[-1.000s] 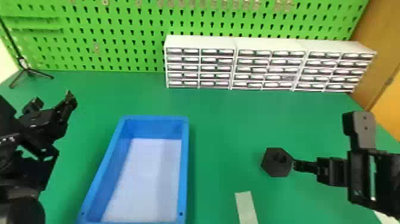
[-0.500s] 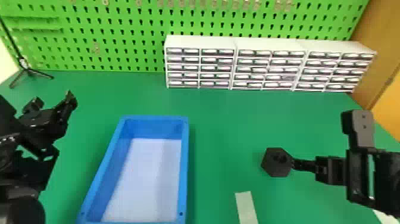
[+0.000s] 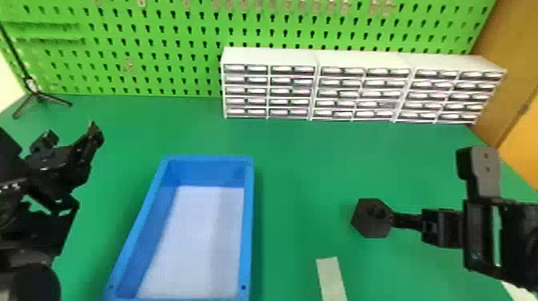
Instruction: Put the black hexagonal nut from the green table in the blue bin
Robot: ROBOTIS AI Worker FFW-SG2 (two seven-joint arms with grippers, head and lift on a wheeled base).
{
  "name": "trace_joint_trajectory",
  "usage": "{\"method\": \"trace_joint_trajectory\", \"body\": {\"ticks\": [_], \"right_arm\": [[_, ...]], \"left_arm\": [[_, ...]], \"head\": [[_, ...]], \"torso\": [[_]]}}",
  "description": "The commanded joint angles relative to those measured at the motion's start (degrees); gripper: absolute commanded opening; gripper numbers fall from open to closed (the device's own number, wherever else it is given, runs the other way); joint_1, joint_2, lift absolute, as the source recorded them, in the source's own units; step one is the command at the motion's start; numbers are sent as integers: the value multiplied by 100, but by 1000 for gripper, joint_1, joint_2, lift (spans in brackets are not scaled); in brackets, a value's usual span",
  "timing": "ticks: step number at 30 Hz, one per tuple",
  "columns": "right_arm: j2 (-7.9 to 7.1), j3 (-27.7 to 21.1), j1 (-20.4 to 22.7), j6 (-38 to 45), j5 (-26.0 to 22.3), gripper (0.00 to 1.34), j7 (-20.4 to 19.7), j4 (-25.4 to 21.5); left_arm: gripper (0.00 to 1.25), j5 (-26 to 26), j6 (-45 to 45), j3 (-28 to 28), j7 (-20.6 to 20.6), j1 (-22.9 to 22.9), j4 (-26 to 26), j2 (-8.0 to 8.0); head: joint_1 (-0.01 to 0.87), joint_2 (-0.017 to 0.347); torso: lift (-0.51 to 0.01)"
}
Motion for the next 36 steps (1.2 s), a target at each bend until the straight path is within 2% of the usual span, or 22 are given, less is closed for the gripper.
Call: {"method": "trace_joint_trajectory", "body": {"ticks": [1,5,12,18,24,36], "right_arm": [[8,-8,-35,-1,0,812,-9,0],[34,-8,-88,-1,18,812,-17,53],[148,159,-237,52,413,812,-17,141],[324,238,-369,-106,659,812,-17,316],[412,352,-501,-361,729,812,-17,607],[447,572,-712,-774,756,812,-17,1195]], "left_arm": [[816,-1,0,-13,0,0,0,2],[816,-1,0,-22,0,-9,0,2],[816,-10,26,-66,0,-35,0,-7],[818,-27,44,-75,0,-53,9,-7],[816,-45,79,-101,0,-79,18,-7],[816,-45,88,-154,0,-105,53,-7]], "head": [[692,8],[692,8],[692,8],[692,8],[692,8],[692,8]], "torso": [[-97],[-97],[-97],[-97],[-97],[-97]]}}
